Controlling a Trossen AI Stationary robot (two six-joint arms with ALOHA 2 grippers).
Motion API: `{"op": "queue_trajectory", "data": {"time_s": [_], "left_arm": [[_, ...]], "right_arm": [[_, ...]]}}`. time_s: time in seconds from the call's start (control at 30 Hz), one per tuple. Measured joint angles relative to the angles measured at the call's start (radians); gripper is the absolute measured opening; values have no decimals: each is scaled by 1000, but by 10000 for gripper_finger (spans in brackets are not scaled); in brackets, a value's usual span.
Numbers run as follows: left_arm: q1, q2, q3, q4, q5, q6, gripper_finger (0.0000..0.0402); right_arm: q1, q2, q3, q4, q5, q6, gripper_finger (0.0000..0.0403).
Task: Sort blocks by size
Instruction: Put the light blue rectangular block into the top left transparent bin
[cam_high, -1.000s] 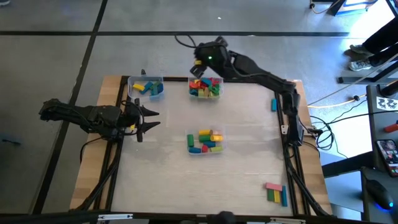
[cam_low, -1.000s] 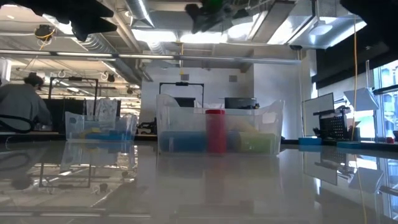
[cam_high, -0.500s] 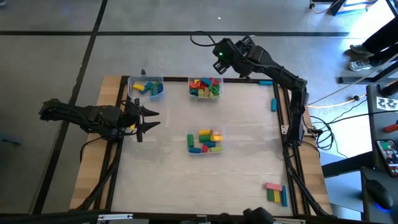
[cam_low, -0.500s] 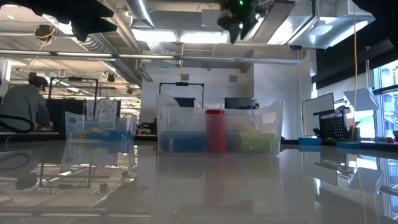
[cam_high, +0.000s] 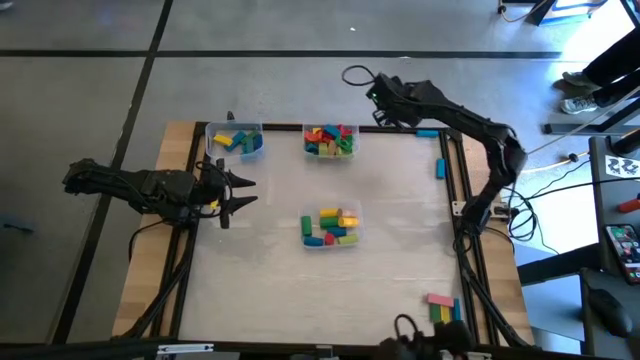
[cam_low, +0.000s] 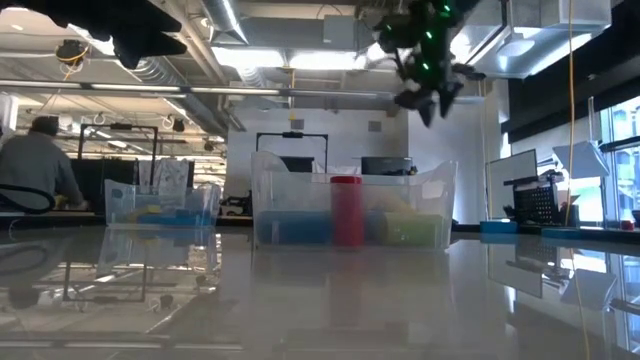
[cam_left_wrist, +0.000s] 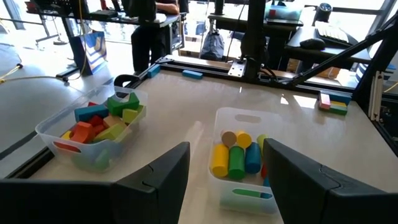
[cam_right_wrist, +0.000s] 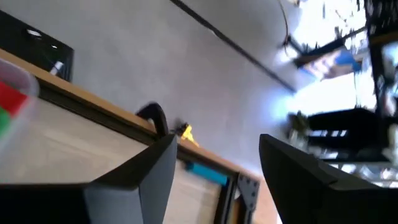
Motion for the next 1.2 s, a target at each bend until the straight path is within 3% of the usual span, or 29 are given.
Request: {"op": "queue_trajectory", "data": {"time_s": [0.3,0.57,0.7,0.83,1.0,1.2], "left_arm": [[0,0,0,1,0,3,198],[1,0,0,11,0,3,198],[1,0,0,11,0,3,198],[1,0,0,11,0,3,198],[1,0,0,11,0,3,198],[1,0,0,10,0,3,198]], "right_arm": [[-96,-30,-350,83,-46,192,230],[-124,-29,-601,330,-15,179,221],[-176,-29,-645,410,-41,196,174],[-228,-29,-651,461,-130,192,98],[-263,-27,-651,514,-148,163,15],[-309,27,-651,575,-148,167,19]]}}
